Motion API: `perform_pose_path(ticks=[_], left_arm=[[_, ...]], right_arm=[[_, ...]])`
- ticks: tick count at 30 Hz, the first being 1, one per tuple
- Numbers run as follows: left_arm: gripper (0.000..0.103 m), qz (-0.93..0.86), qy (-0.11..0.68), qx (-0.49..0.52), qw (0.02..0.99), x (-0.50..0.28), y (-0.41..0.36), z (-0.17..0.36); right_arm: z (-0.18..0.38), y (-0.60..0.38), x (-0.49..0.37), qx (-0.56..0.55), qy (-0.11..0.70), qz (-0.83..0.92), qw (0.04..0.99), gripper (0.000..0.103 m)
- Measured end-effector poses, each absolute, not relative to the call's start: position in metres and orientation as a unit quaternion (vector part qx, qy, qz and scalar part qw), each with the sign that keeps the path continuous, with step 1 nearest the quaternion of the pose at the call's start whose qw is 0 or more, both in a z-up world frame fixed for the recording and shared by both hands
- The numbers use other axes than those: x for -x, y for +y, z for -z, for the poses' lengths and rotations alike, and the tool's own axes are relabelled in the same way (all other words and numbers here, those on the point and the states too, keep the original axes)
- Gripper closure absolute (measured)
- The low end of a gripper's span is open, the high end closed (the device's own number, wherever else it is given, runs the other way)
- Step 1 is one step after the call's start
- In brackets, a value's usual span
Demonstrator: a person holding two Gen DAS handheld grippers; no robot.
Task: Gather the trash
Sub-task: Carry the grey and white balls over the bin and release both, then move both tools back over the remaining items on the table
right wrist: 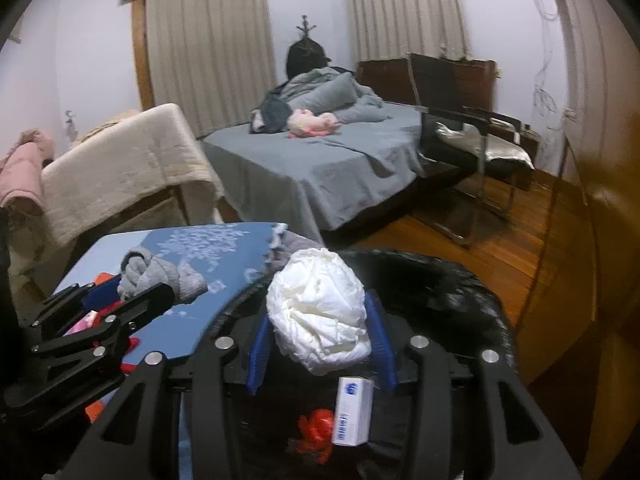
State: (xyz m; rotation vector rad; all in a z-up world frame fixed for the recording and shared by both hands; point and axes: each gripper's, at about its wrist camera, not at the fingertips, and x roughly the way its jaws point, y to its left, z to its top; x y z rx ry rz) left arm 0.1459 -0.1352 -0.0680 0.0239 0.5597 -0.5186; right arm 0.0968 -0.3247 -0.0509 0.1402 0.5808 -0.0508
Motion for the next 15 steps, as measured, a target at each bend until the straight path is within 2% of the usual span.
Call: perform_pose_path(ticks=[4, 8, 13, 15], left_arm=[[0.051, 0.278, 0.277, -0.016, 0.920, -0.146, -0.156, 0.075], [0.038, 0.292, 0.274, -0.021, 0.916, -0.143, -0.166, 0.079], [0.032, 0.280, 0.273, -0.022, 0.920, -0.142, -0.157, 0.081], [0.027, 0.265, 0.268, -0.023, 0.926, -0.141, -0.147, 0.080]], right_arm=[[0.056, -0.340, -0.095, -0.074, 0.289, 0.046, 0.953, 0.057], [0.056, -0.352, -0.091, -0.076, 0.284, 0.063, 0.954, 0.039], [0.053, -0.357, -0.086, -0.077, 0.273, 0.072, 0.956, 0.025], [0.050, -0.353, -0.086, -0.074, 0.266, 0.074, 0.958, 0.012]])
